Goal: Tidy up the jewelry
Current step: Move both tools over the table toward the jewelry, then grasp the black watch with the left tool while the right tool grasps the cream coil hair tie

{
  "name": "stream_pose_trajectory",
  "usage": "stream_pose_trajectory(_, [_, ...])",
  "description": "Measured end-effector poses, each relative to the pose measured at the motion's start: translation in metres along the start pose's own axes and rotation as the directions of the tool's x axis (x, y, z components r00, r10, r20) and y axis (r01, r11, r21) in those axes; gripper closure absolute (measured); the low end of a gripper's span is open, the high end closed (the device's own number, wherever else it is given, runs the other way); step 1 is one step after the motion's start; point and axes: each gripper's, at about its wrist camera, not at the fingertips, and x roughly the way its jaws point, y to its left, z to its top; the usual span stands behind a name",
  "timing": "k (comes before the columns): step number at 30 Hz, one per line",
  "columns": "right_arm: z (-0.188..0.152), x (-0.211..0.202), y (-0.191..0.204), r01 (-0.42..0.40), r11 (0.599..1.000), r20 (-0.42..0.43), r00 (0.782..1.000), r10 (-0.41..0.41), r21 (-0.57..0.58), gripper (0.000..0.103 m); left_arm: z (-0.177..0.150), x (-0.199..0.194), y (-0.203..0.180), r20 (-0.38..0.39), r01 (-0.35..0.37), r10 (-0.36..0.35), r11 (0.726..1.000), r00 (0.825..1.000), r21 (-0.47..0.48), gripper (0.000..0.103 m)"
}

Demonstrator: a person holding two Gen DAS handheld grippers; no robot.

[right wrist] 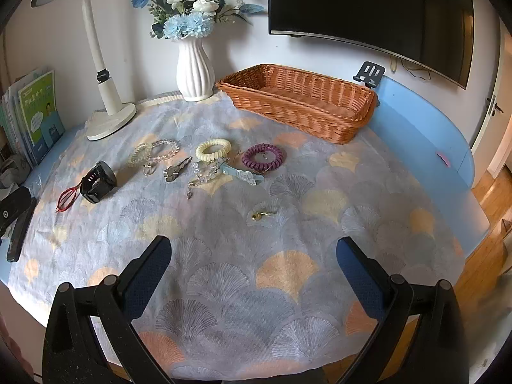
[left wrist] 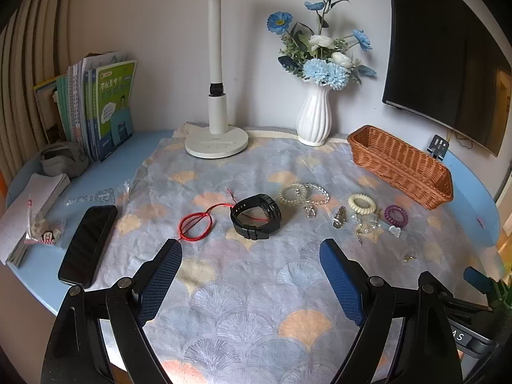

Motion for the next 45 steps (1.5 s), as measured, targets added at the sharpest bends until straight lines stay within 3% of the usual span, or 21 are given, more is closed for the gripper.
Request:
stream_pose_trajectory(11, [-0.001,-0.002,0.001,0.001,1.000,0.002,1.000,-0.001,-0.005,0.000,-0.004,-0.002,-0.003,0.005,-0.004,0.004,1.000,1.000,0.006,0.014])
stream_pose_trajectory(17, [0.000,-0.001,0.000,-0.001,1.000,0.005,1.000,0.001,-0.001,0.000,-0.002,-0.005,0.013,0.028,-0.032,0.031,0.999,0.999,0.014,0.014])
stream_pose_trajectory(23, [0.009,0.005,-0.003,-0.011,1.000,0.020,1.000,0.011,-0.016,0.000,-0.003,0.013,0.048,-0.032,0.050,-0.050,0.999,0.998,0.005,0.014])
stream_pose_trajectory(30, [0.030,0.019,-0.001,0.002,0.997,0.057,0.998,0.002,-0.081,0.000,0.012,0.058,0.091,-0.138,0.081,-0.092,0.993,0.986,-0.083,0.034])
stream_pose_trajectory(35, [0.046,0.037,-0.001,-0.040,0.986,0.042,0.998,0.048,-0.163,0.013,0.020,0.087,0.071,-0.189,0.164,-0.172,0.985,0.967,-0.057,0.036])
stream_pose_trajectory(38, [0.057,0.049,-0.009,-0.091,0.981,0.023,0.995,0.097,-0.169,0.015,0.023,0.107,0.050,-0.226,0.165,-0.166,0.986,0.960,-0.022,0.036])
stream_pose_trajectory(39, [0.064,0.055,-0.014,-0.138,0.977,-0.003,0.990,0.139,-0.164,0.022,0.025,0.115,0.046,-0.240,0.158,-0.157,0.987,0.958,-0.017,0.040])
stream_pose_trajectory(41, [0.080,0.069,-0.018,-0.223,0.964,-0.060,0.975,0.216,-0.148,0.051,0.027,0.130,0.042,-0.271,0.155,-0.158,0.987,0.950,-0.029,0.052])
stream_pose_trajectory(43, [0.097,0.088,-0.017,-0.289,0.947,-0.116,0.955,0.274,-0.138,0.053,0.027,0.145,0.042,-0.303,0.162,-0.176,0.984,0.937,-0.071,0.064])
stream_pose_trajectory(45, [0.113,0.112,-0.010,-0.329,0.933,-0.175,0.937,0.303,-0.146,0.054,0.026,0.153,0.045,-0.312,0.153,-0.178,0.983,0.933,-0.104,0.068])
